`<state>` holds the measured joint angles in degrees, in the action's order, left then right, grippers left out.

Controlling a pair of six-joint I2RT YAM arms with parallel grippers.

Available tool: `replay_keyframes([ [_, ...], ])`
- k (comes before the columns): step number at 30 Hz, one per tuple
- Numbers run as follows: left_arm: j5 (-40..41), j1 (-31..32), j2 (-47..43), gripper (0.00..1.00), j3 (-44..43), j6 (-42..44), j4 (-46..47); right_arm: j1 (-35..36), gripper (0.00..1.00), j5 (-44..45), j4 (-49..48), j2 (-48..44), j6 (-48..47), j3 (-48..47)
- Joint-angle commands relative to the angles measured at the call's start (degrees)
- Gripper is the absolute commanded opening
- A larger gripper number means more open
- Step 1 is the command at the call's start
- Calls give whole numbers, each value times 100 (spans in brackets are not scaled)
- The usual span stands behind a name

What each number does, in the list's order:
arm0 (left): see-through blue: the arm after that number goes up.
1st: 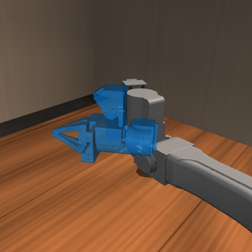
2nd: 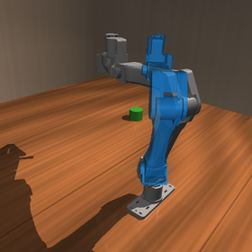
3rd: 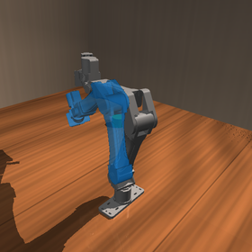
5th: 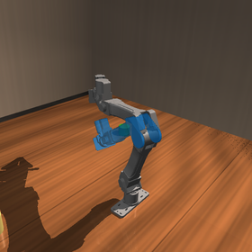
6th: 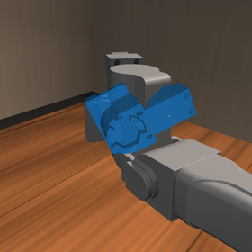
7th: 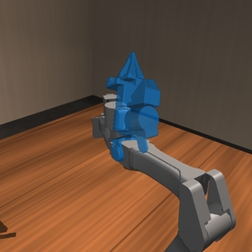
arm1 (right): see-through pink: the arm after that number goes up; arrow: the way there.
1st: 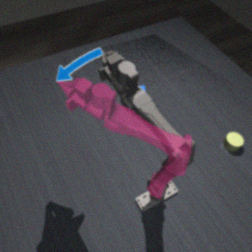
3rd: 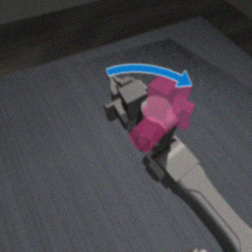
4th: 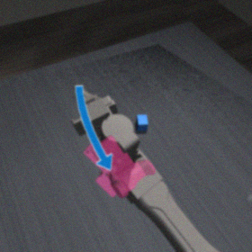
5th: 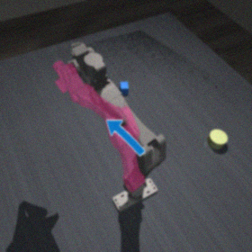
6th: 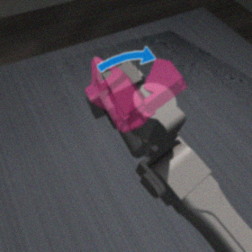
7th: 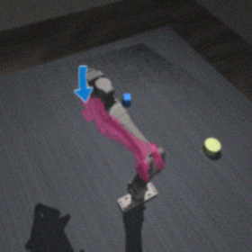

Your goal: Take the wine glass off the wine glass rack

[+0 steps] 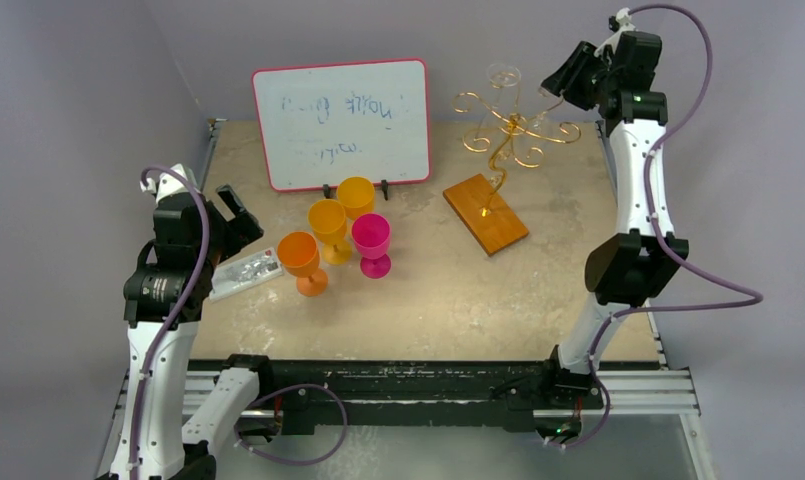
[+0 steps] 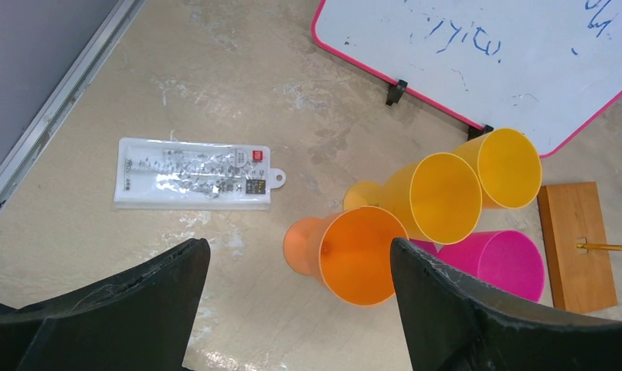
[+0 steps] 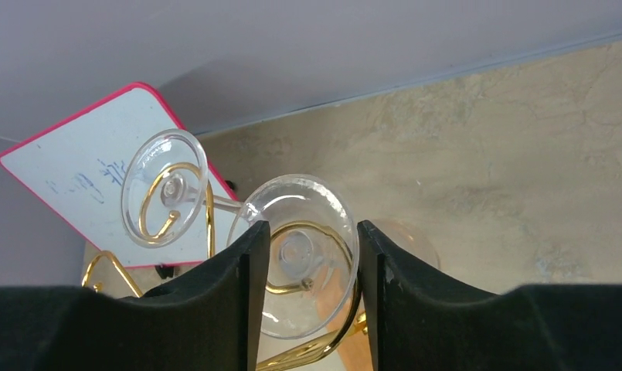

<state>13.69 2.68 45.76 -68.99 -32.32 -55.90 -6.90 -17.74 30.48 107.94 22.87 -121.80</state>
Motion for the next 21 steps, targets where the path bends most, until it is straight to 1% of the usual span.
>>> replay_keyframes([
  [1,18,-22,-104,87,-134,8,166,63,45,314,14,-258,-162,-134],
  [3,-144,-22,-80,87,-113,3,197,66,39,258,-19,-303,-160,-50],
  [5,-181,-22,-38,87,-92,-40,171,66,37,22,-156,-382,-89,117],
  [7,-130,-22,-51,87,-58,-86,158,66,32,-18,-302,-507,1,278],
  [11,-77,-22,-125,87,-64,-74,167,66,27,233,-529,-722,176,505],
  [12,-76,-22,-136,87,-69,-60,168,66,25,288,-560,-756,193,546],
  [13,-84,-17,-126,87,-70,-56,163,66,20,310,-577,-783,208,567],
  [15,-90,-22,-105,87,-85,-62,139,66,18,304,-594,-813,237,569],
  [16,-61,-22,-100,87,-105,-88,114,66,17,256,-599,-824,266,580],
  [18,-20,-22,-139,87,-129,-158,129,66,15,-130,-662,-876,407,694],
  [21,1,-24,-236,86,-128,-200,214,66,5,-283,-837,-1009,632,882],
])
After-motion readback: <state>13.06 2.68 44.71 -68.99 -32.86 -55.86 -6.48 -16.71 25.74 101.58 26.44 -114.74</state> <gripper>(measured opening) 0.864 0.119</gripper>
